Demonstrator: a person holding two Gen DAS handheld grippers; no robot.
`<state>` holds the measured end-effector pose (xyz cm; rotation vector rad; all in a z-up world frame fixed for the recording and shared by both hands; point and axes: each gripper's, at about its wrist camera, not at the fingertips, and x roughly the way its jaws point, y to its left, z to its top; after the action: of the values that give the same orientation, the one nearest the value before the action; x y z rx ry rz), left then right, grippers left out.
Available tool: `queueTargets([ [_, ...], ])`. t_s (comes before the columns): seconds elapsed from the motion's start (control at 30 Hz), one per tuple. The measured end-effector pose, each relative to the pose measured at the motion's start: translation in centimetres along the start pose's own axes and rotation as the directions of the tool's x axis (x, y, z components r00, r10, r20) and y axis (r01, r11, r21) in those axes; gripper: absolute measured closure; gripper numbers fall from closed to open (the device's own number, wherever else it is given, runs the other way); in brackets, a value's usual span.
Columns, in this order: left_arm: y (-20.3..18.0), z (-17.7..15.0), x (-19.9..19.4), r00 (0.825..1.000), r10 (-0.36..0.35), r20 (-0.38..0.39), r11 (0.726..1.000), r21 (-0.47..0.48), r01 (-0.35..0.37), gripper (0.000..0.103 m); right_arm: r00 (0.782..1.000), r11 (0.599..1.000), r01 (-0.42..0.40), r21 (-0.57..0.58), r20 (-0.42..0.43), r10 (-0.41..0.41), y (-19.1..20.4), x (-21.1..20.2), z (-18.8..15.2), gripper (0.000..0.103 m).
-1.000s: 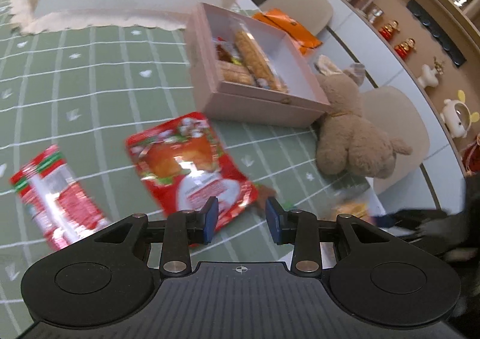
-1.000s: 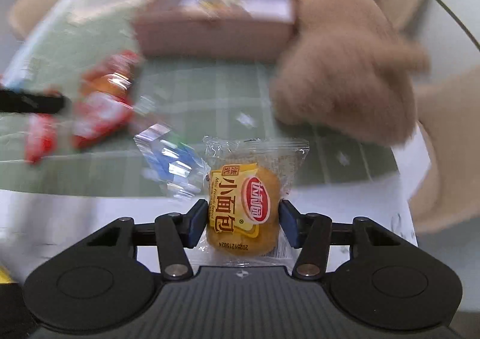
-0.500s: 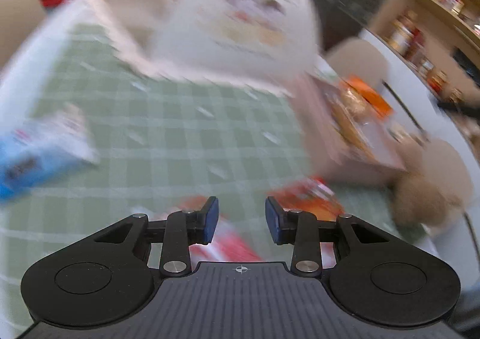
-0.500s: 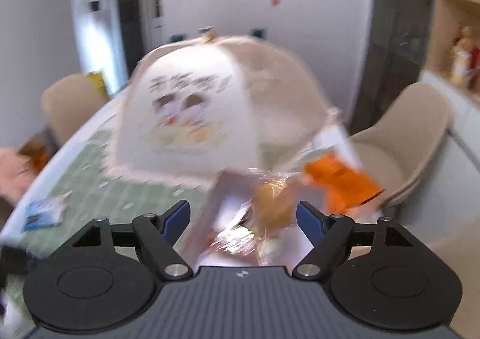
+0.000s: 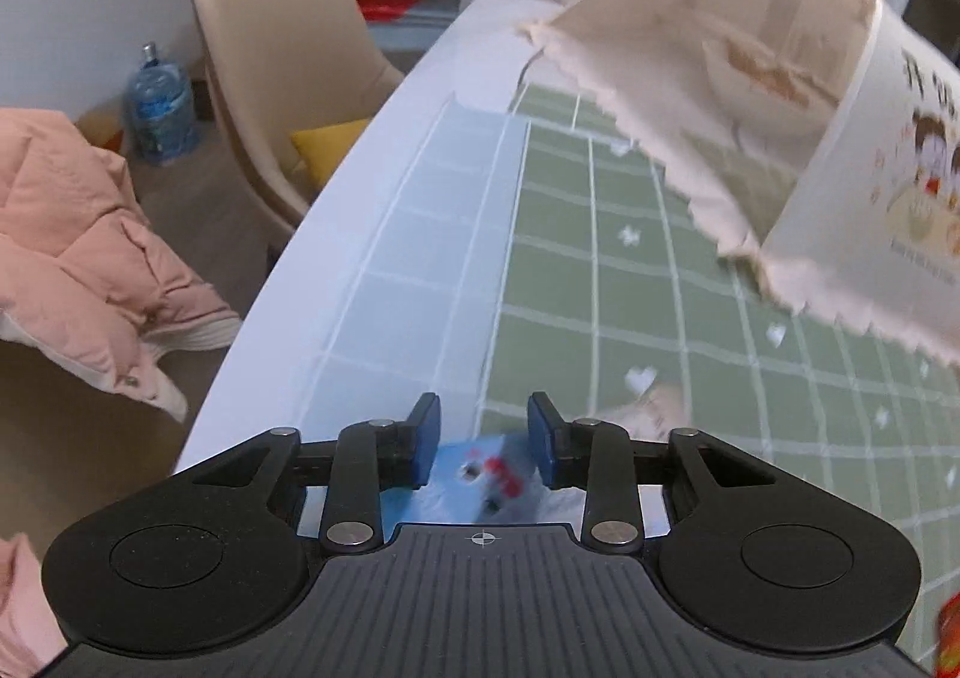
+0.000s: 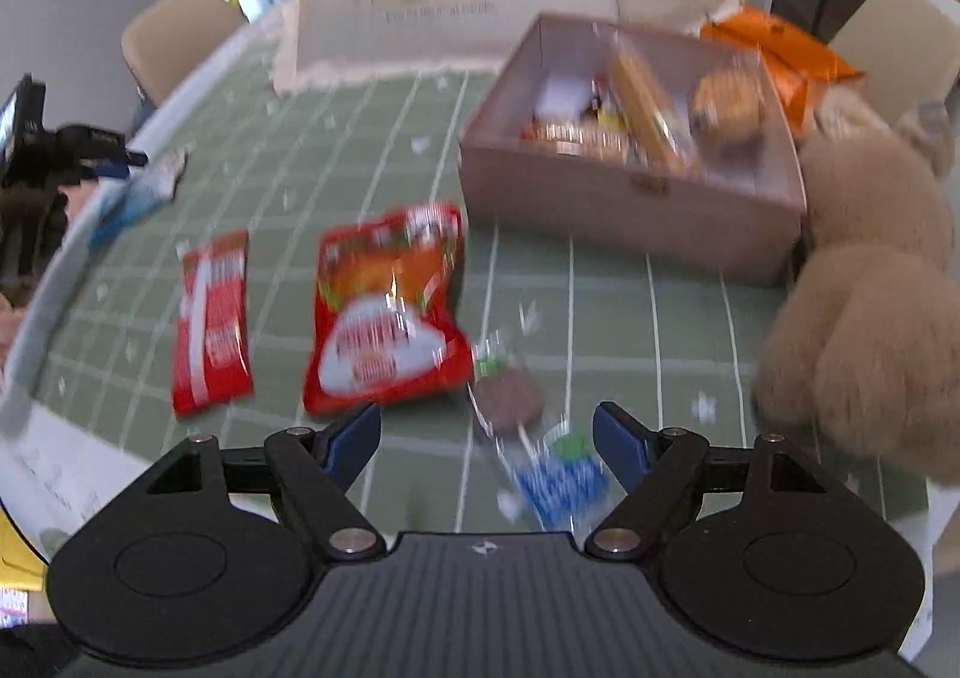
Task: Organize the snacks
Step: 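Grasp the red-white stick packets with the left tool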
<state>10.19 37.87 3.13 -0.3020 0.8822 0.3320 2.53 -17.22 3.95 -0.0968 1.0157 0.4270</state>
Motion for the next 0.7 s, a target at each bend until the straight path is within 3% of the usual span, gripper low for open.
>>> queueTargets([
  [0.2,-0.8,-3.7,-2.6,0.998,-0.061,-0.02,0.998,0.027,0.062,0.071,0.998,0.998,-0.057,-0.009,-0.008,0.057,1.2,0.7,0.0,0.024],
  [0.43,-5.0,-9.7,-7.0,0.985,-0.149,-0.09,0.987,0.043,0.154,0.072,0.985,0.976,-0.174,-0.133,-0.016,0.173,7.3,3.3,2.2,0.024],
  [0.6,-6.1,-12.5,-9.9,0.955,-0.272,-0.117,0.962,-0.023,0.271,0.072,0.976,0.943,-0.22,-0.251,-0.049,0.214,12.4,5.2,2.9,0.025],
  [0.7,-5.1,-13.5,-13.0,0.959,-0.269,-0.087,0.961,-0.082,0.263,0.072,0.973,0.92,-0.23,-0.319,-0.037,0.23,14.5,5.3,3.2,0.025],
])
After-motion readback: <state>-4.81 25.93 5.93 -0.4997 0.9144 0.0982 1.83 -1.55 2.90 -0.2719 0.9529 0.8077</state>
